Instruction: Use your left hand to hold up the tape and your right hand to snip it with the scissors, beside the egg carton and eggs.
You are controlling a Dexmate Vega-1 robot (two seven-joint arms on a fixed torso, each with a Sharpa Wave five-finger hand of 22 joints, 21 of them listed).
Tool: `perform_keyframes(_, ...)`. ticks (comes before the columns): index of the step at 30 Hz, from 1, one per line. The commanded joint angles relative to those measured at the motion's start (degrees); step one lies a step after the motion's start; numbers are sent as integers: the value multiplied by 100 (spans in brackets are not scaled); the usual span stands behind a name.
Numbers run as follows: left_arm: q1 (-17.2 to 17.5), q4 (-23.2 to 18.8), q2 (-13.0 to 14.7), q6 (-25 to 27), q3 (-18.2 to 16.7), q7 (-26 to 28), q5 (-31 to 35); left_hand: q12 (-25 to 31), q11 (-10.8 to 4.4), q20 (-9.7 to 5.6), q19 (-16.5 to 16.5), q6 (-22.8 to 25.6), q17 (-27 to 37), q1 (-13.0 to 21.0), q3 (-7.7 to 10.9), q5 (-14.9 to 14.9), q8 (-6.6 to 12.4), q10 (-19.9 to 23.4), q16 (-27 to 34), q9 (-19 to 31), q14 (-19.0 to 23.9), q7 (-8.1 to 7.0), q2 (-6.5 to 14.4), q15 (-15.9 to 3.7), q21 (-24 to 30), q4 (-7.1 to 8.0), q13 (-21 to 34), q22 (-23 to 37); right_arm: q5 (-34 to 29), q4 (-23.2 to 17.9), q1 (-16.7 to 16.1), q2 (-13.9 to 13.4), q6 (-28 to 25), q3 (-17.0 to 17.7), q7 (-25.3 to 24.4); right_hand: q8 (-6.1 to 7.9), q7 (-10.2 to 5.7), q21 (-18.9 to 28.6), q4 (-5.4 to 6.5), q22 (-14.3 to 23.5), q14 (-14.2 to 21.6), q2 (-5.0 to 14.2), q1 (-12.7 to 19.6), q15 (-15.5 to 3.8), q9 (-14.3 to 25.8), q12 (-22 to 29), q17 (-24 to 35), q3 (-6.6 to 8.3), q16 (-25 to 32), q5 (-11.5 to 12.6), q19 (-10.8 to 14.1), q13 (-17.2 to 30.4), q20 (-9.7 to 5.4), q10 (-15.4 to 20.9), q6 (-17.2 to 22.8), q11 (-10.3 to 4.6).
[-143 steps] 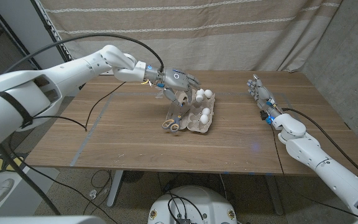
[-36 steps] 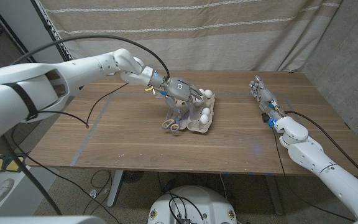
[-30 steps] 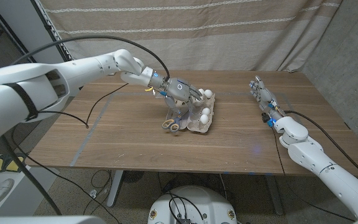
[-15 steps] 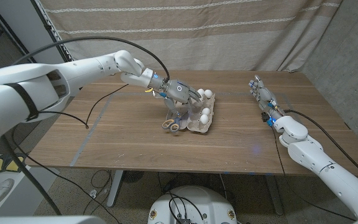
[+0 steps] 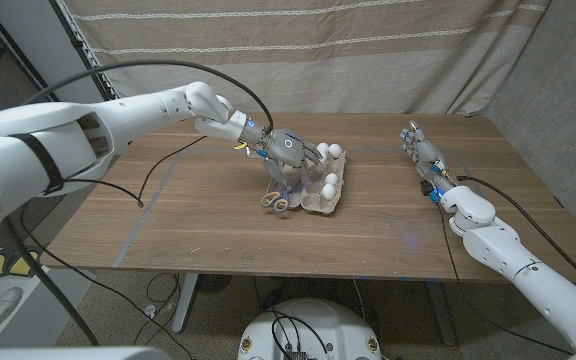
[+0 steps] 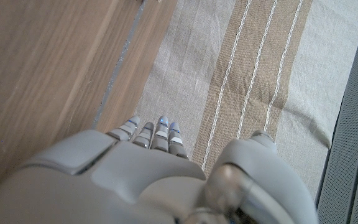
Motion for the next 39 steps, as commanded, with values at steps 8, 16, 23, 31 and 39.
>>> perform_keyframes(8, 38, 38, -21, 54, 45, -145, -45, 27, 13, -677, -40, 11, 8, -39, -31, 27, 27, -3, 10, 28, -38, 6, -13, -999, 12, -14, 9, 15, -22, -36, -35, -23, 3, -8, -6, 21, -26, 36, -26, 18, -37, 64, -8, -38, 26, 31, 18, 3, 20, -21, -71, 13, 24, 0, 93, -8)
perform_keyframes(16, 33, 6, -1, 15, 46, -230, -68, 29, 13, -677, -44, 11, 8, -43, -33, 28, 29, -5, 8, 28, -51, 6, -14, -999, 12, -15, 10, 15, -21, -50, -33, -18, -32, -18, -25, 20, -25, 36, -27, 18, -37, 64, -7, -40, 26, 33, 18, 3, 20, -22, -73, 13, 32, 3, 96, -12)
perform_keyframes(23, 32, 13, 1, -23, 51, -231, -62, 30, 13, -677, -49, 17, 7, -42, -32, 28, 33, -6, 5, 29, -64, 6, -12, -999, 11, -17, 11, 15, -41, -34, -18, -18, -26, -29, -19, 17, -29, 36, -28, 18, -36, 64, -6, -43, 27, 30, 18, 3, 21, -24, -75, 13, 29, -3, 93, -7)
perform_keyframes(31, 1, 97, -58, -93, 86, -339, -70, 31, 14, -687, -58, 21, 5, -45, -34, 30, 37, -8, 2, 29, -83, 6, -13, -999, 9, -20, 12, 14, -31, -34, 3, -4, -55, -40, -22, 17, -26, 36, -30, 18, -40, 65, -4, -39, 27, 32, 18, 4, 20, -25, -76, 12, 33, 0, 97, -9)
perform_keyframes(39, -8, 97, -60, -91, 104, -303, -71, 3, 18, -726, -59, -57, -2, -74, -57, 31, 11, -76, -17, 26, -165, 6, -44, -992, 13, -25, -2, 14, -35, -48, -7, -2, -64, -42, -44, 15, -26, 37, -31, 18, -41, 69, -2, -41, 27, 33, 18, 5, 20, -26, -78, 12, 37, -1, 95, -9)
